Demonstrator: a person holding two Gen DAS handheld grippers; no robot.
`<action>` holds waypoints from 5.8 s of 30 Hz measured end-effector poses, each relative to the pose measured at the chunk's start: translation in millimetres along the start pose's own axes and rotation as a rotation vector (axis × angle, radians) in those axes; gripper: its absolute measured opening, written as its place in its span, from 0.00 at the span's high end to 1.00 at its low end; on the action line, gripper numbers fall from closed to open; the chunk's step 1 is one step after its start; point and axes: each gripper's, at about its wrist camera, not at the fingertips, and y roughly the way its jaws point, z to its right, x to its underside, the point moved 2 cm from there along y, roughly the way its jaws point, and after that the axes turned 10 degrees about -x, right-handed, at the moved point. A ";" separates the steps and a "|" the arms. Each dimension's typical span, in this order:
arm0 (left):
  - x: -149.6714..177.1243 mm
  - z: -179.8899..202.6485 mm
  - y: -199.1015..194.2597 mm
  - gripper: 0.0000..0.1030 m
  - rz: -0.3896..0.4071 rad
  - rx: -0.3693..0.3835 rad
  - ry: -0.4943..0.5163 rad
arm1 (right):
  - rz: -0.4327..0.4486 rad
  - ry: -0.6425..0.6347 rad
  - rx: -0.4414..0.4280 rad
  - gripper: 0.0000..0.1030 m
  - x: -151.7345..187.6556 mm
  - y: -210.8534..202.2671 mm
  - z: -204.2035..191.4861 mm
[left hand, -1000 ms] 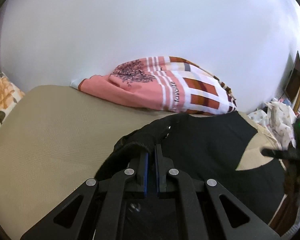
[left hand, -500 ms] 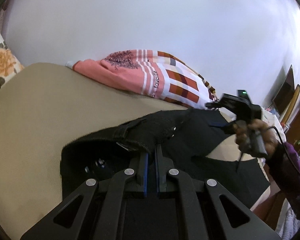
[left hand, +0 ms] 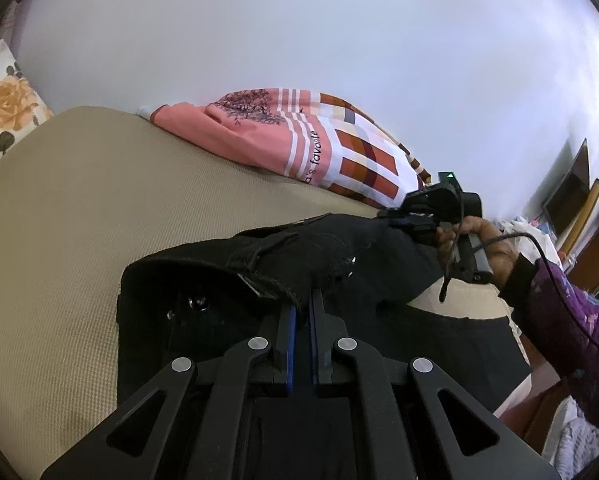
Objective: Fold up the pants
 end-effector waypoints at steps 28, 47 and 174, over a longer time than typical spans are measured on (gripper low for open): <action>51.0 -28.6 -62.5 0.93 -0.036 -0.101 -0.032 | 0.101 -0.161 -0.013 0.96 250.0 -174.4 43.9; 104.1 -48.9 -75.3 0.89 -0.119 -0.197 0.009 | 0.018 -0.087 0.003 0.96 315.3 -172.0 79.2; 127.4 14.4 -42.4 0.28 -0.146 -0.129 0.077 | 0.619 0.292 0.018 0.88 254.6 -402.2 295.0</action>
